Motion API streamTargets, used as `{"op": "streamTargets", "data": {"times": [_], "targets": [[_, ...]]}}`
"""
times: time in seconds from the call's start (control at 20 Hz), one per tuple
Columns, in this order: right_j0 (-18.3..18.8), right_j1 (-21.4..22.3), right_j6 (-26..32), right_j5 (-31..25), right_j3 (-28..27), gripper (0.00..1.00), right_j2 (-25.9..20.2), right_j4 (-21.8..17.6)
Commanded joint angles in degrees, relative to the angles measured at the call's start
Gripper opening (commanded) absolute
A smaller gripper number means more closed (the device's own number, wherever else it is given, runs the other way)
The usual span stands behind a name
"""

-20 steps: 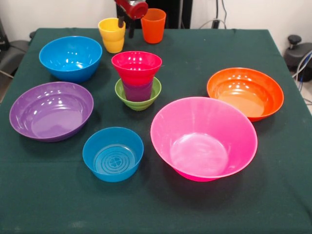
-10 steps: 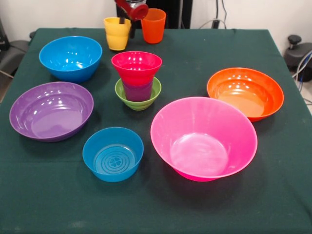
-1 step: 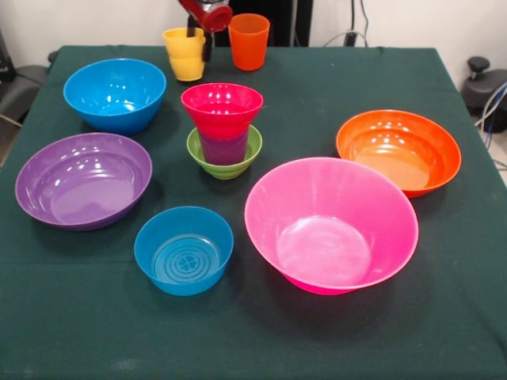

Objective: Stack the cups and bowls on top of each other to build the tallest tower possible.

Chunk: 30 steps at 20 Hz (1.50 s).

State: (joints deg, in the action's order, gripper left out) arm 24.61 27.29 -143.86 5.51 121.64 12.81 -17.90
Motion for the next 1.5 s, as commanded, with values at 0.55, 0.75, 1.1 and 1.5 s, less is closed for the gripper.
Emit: {"op": "streamTargets", "data": {"times": [0.55,0.75,1.1,1.5], "targets": [[-2.04,-0.15,-2.23,1.54,-4.87,0.00,-4.07,-0.97],[-1.99,0.00,-2.41,1.38,-4.85,0.00,-4.51,-0.79],[-1.79,4.69,-2.58,-1.29,-3.22,0.00,-6.21,-0.09],[-3.18,13.40,-1.50,-9.43,-0.66,0.00,-6.93,1.56]]}}
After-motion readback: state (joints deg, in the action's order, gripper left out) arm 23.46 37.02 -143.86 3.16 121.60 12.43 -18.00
